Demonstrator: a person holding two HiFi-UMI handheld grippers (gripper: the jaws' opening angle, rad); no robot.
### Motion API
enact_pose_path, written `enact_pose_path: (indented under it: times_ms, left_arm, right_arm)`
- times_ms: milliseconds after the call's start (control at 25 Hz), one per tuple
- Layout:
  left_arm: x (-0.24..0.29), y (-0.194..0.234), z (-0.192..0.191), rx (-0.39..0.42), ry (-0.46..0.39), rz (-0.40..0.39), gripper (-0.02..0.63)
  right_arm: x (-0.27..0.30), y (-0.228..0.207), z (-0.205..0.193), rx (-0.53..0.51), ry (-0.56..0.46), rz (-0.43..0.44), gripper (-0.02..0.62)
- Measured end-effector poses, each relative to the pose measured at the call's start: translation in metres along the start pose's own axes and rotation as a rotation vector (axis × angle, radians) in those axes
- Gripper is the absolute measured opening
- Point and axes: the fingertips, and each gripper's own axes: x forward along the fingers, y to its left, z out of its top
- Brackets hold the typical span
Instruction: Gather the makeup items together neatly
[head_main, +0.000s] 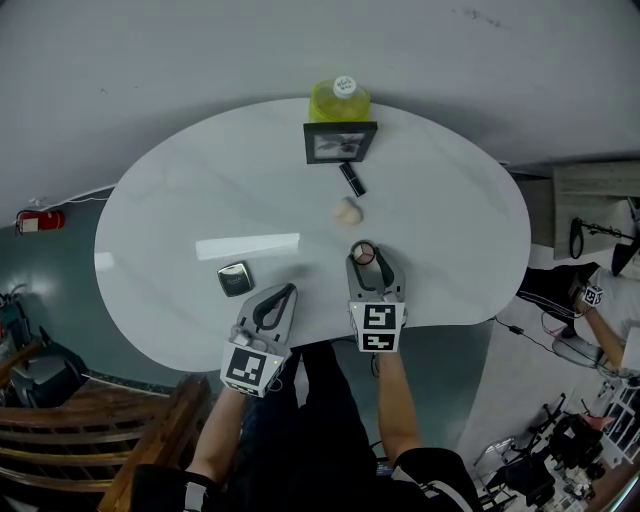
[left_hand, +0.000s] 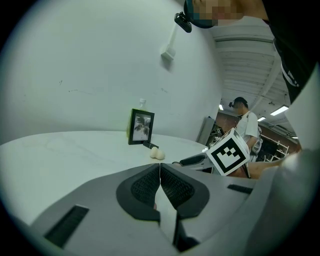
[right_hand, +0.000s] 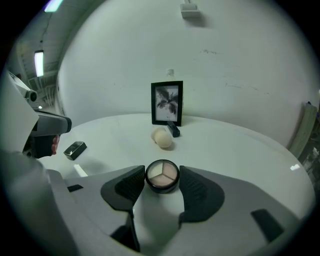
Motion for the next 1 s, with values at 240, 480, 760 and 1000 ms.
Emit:
enact_pose_path:
  times_ms: [240,480,760,1000]
  left_arm:
    - [-0.003,0.002,-0.003,-0.004,-0.003,0.004,0.02]
    - [-0.013,0.006,0.003,0.001,-0.023,0.021,0.02]
    - [-0.038,0.016,0.013,-0.014,-0.099,0.073,0.02]
    - [-0.071,0.033,0.012,-0.022,-0.098,0.14,0.02]
  right_arm:
    - [0.001,0.001,-0.002,-0.015,0.02,0.013,0.229]
    - [-0.001,0.009,0.004,-0.039,0.005,0.042,0.227]
    - [-0.015,0.047,0.031,-0.096,-0.045,0.116,0.227]
    - [-0.018,0.101,0.043,-0.165,-0.054,0.215,0.227]
